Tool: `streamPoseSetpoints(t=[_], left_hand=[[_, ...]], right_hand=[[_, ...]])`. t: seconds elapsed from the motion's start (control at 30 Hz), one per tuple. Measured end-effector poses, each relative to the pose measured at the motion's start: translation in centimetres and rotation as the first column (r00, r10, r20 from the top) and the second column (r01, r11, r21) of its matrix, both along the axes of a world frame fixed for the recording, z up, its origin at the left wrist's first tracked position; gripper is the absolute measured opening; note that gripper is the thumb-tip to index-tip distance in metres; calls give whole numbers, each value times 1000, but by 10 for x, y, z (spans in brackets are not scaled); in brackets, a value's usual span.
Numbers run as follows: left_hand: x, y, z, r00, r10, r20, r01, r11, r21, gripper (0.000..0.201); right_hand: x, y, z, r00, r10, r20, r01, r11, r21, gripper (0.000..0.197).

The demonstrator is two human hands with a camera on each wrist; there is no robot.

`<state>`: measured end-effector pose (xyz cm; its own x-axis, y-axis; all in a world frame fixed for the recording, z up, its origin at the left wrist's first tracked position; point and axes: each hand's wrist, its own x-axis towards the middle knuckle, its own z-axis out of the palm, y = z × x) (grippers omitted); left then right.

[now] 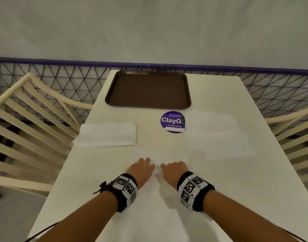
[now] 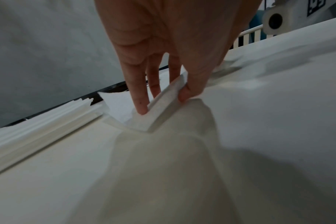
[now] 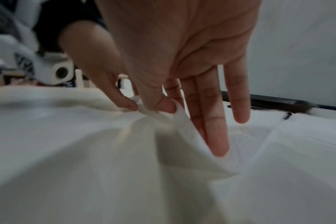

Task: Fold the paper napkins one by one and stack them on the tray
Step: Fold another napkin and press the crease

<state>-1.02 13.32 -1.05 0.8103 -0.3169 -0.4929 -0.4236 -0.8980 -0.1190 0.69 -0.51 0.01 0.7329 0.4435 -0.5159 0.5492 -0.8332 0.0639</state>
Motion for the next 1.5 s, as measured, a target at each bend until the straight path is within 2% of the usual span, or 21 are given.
streamPoseSetpoints(t=[0.07,0.13,0.17,0.2,0.27,0.33,0.37,0.43,0.53,0.63,0.7,0.8,0.9,1.0,1.03,1.1,1.13,1.3,1.5], left_hand=[[1,0,0,998,-41,37,41,999,7,43],[3,-1,13,998,-4,60,6,1000,-24,43],[5,1,16,992,-21,128,30,997,-68,44],[9,1,21,998,0,70,8,994,-109,42],[18,4,27,997,77,0,-76,985,-155,42],[30,10,34,995,89,49,-77,973,-216,43],[35,14,40,992,87,89,-63,968,-242,42],[47,25,50,988,54,147,-21,975,-220,41],[61,57,68,972,-8,237,35,993,-111,40],[71,101,81,966,19,260,1,997,-77,38],[78,130,90,964,21,265,-24,1000,7,39],[89,168,107,951,36,306,-66,994,90,39],[95,200,112,918,57,393,-103,990,98,43],[91,224,100,867,36,496,-61,998,33,49],[88,229,94,871,24,491,-27,1000,-2,56],[85,242,70,837,-26,546,55,998,-36,71],[84,246,56,837,-20,547,62,996,-59,71],[80,248,0,896,-69,439,108,992,-65,67],[74,250,-27,931,-30,363,86,986,-140,67]], right_hand=[[7,-9,7,998,-53,22,52,998,46,33],[10,-17,11,996,-70,64,62,992,112,34],[10,-21,11,990,-66,125,44,984,173,39],[11,-23,11,975,-62,214,6,968,251,48],[12,-22,17,966,-49,253,-15,969,247,62],[18,-18,17,960,-43,278,-24,972,233,57],[22,-14,22,941,-19,337,-58,974,217,52],[33,-5,40,923,-29,383,-62,973,223,42],[59,7,60,963,-20,267,-33,981,194,35],[82,32,76,983,-24,183,-11,982,187,39],[97,53,81,987,-6,160,-24,982,188,42],[117,90,92,982,-4,191,-34,980,199,48],[124,126,104,974,-33,225,-23,971,240,54],[119,150,98,951,-47,305,-25,973,230,55],[117,155,89,946,-32,322,-36,979,203,55],[111,160,69,954,-12,298,-36,988,153,55],[109,162,58,965,-16,262,-20,991,134,55],[92,166,10,997,-25,70,17,994,112,60],[80,167,-15,996,-84,1,82,979,188,56]])
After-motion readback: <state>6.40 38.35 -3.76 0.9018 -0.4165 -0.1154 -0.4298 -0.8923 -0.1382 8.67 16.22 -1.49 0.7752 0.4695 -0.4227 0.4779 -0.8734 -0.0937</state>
